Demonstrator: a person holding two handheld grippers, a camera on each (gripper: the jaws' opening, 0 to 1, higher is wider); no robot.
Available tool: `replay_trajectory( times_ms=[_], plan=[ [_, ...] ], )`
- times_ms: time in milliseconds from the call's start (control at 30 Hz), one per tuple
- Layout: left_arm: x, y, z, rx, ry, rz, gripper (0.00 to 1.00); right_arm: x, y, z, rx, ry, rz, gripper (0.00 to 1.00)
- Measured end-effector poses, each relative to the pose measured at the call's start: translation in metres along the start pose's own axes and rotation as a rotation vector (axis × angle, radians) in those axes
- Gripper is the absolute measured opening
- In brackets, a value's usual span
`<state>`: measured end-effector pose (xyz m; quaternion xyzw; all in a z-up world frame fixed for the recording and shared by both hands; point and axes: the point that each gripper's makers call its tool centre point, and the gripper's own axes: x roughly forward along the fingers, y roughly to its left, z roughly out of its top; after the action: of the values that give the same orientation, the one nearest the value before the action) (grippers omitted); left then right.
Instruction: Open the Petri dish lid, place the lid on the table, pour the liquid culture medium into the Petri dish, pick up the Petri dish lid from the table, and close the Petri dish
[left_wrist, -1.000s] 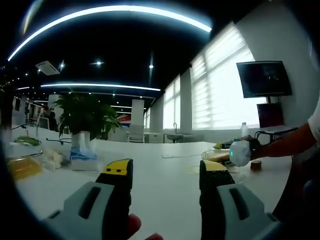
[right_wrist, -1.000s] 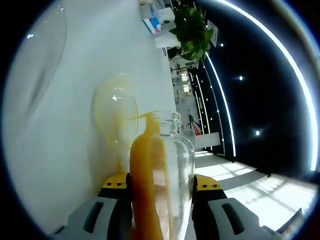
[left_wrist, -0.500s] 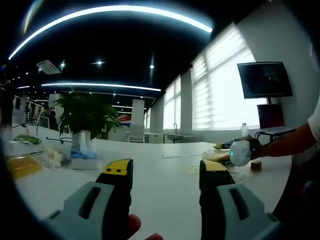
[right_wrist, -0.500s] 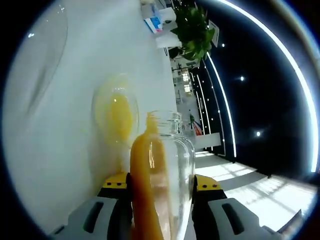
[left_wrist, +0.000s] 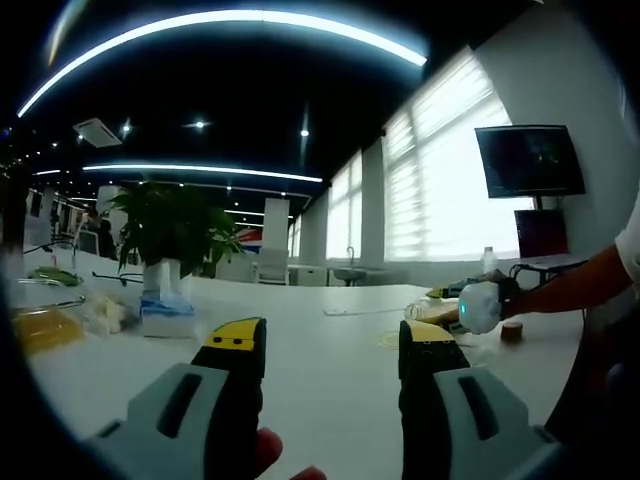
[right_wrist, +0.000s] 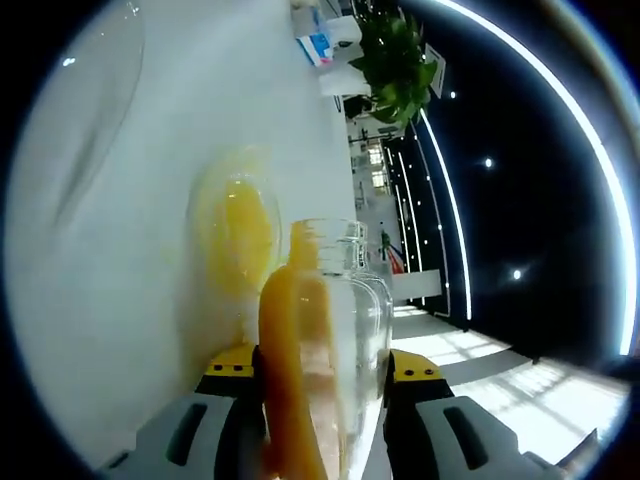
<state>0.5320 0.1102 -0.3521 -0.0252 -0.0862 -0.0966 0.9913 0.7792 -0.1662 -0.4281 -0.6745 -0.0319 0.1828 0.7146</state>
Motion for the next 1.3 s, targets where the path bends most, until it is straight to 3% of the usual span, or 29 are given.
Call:
replay_trajectory(
  times_ms=[300, 700, 933, 1167, 1300],
  plan=[
    [0.0, -0.002, 0.0, 0.002, 0.002, -0.001, 0.45, 0.004, -0.007, -0.001, 0.052, 0.002, -0.002, 0.42],
    [0.003, -0.006, 0.003, 0.006, -0.002, -0.01, 0.45, -0.001, -0.041, -0.014, 0.305, 0.011, -0.019, 0.42],
    [0.007, -0.012, 0.007, 0.01, -0.009, -0.024, 0.45, -0.005, -0.066, -0.031, 0.567, 0.025, -0.035, 0.42],
    [0.009, -0.015, 0.012, 0.011, -0.018, -0.032, 0.45, -0.009, -0.073, -0.039, 0.649, 0.041, -0.042, 0.42],
    [0.009, -0.016, 0.013, 0.012, -0.02, -0.032, 0.45, -0.012, -0.079, -0.046, 0.774, 0.047, -0.058, 0.41]
  ],
)
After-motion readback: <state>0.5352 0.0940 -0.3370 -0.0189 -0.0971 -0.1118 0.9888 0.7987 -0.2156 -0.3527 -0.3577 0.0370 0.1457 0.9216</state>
